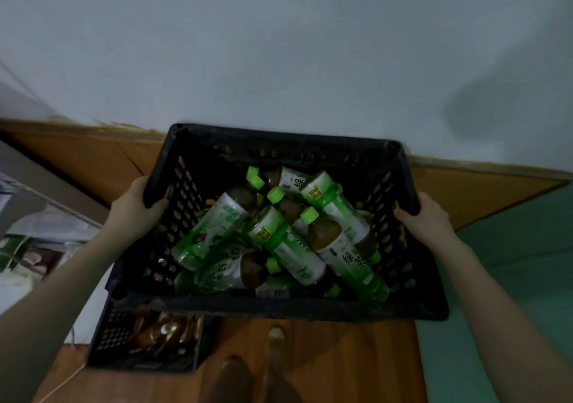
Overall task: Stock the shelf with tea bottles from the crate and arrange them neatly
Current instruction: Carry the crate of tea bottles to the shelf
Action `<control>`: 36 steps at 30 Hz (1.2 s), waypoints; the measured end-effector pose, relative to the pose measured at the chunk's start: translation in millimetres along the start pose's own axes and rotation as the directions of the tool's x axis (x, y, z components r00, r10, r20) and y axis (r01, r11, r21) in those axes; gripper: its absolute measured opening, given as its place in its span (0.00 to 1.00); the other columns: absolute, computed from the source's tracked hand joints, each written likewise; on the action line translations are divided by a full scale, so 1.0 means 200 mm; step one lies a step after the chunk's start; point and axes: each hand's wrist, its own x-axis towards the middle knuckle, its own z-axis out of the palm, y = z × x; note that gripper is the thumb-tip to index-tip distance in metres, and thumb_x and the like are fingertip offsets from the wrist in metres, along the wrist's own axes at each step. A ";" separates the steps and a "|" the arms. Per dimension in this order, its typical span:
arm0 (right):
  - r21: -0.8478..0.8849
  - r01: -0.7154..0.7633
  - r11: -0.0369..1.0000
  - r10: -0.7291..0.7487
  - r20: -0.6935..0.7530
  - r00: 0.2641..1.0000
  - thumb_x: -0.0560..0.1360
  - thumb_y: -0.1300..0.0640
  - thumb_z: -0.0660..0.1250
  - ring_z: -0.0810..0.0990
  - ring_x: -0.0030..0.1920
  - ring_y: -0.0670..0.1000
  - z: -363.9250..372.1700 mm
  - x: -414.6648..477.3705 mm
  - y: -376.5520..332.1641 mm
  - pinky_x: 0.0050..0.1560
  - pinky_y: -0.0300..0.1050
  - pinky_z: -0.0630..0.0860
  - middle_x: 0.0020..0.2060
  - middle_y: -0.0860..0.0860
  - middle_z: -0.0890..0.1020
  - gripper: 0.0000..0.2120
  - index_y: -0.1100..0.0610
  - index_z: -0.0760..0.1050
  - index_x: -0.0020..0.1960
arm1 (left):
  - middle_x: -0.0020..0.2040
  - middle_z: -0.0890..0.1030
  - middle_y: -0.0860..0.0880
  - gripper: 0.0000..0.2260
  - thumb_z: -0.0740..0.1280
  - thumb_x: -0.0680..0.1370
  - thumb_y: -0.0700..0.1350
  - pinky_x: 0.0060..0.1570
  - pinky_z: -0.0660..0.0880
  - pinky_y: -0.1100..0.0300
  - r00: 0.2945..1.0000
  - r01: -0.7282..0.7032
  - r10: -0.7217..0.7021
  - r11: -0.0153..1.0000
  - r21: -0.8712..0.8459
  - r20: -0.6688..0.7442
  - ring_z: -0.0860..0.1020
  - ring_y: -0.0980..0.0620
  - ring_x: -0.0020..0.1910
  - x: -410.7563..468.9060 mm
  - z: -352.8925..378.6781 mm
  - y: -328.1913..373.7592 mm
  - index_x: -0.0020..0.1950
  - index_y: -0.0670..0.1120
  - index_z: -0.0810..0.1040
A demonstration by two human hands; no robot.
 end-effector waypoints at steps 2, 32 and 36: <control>0.036 0.002 0.999 -0.002 -0.014 1.000 0.77 0.55 0.61 0.70 0.31 0.45 0.01 0.01 0.01 0.24 0.37 0.66 0.47 0.54 0.74 0.17 0.60 0.66 0.64 | 0.48 0.78 0.42 0.22 0.63 0.78 0.45 0.38 0.72 0.53 1.000 0.018 -0.017 0.998 -0.064 0.011 0.78 0.46 0.37 0.00 0.00 0.00 0.70 0.45 0.63; 0.266 0.082 0.960 -0.059 -0.092 0.994 0.76 0.65 0.61 0.71 0.19 0.49 -0.06 -0.34 -0.08 0.19 0.42 0.70 0.29 0.58 0.73 0.07 0.60 0.68 0.53 | 0.34 0.76 0.39 0.18 0.65 0.76 0.35 0.29 0.74 0.56 0.983 0.142 -0.179 0.846 -0.515 -0.024 0.76 0.50 0.22 -0.40 -0.24 -0.19 0.63 0.50 0.72; 0.268 0.183 0.946 -0.178 -0.044 0.983 0.76 0.65 0.61 0.70 0.19 0.48 -0.09 -0.51 -0.14 0.18 0.40 0.69 0.30 0.58 0.73 0.09 0.57 0.68 0.55 | 0.33 0.75 0.39 0.19 0.65 0.75 0.33 0.22 0.75 0.60 0.959 0.107 -0.240 0.797 -0.594 -0.149 0.75 0.53 0.20 -0.79 -0.27 -0.27 0.60 0.54 0.72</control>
